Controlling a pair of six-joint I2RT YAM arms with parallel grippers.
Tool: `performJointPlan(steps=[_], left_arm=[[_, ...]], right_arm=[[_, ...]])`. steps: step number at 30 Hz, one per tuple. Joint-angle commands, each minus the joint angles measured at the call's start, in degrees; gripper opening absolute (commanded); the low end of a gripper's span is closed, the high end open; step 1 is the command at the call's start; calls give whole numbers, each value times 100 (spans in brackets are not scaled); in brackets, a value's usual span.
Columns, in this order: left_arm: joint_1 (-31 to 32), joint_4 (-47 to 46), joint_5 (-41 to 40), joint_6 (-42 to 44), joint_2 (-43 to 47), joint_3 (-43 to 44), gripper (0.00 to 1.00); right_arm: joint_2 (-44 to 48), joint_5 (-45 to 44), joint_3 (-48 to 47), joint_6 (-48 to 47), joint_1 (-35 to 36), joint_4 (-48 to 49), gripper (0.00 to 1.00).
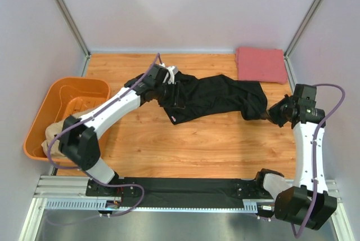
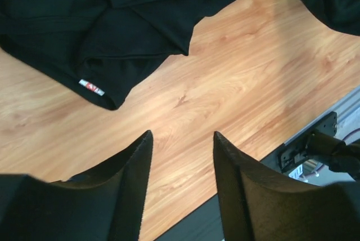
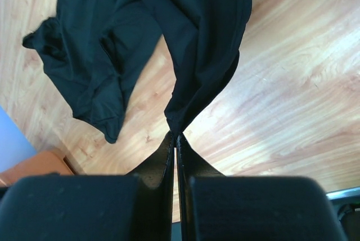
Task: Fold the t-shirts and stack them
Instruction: Flatten the tshirt out
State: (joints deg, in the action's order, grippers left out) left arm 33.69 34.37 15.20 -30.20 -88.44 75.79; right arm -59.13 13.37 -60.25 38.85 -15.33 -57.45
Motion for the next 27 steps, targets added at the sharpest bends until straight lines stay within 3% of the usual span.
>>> performJointPlan(steps=[1,8,12,19,27], left_arm=[[-3,-853,537,-128,-338,462,52],[-284,-501,967,251,-2307,1684,40],[-451,-993,1178,198,-2668,1737,40],[-601,-730,1020,199,-3205,2054,49],[-618,-607,1125,58,-3601,2098,45]], right_arm=[[191,122,284,-150,48,67,0],[87,228,357,-211,83,77,0],[-28,149,154,-325,92,-29,0],[-151,184,136,-334,92,-56,0],[-72,149,250,-343,101,-91,0]])
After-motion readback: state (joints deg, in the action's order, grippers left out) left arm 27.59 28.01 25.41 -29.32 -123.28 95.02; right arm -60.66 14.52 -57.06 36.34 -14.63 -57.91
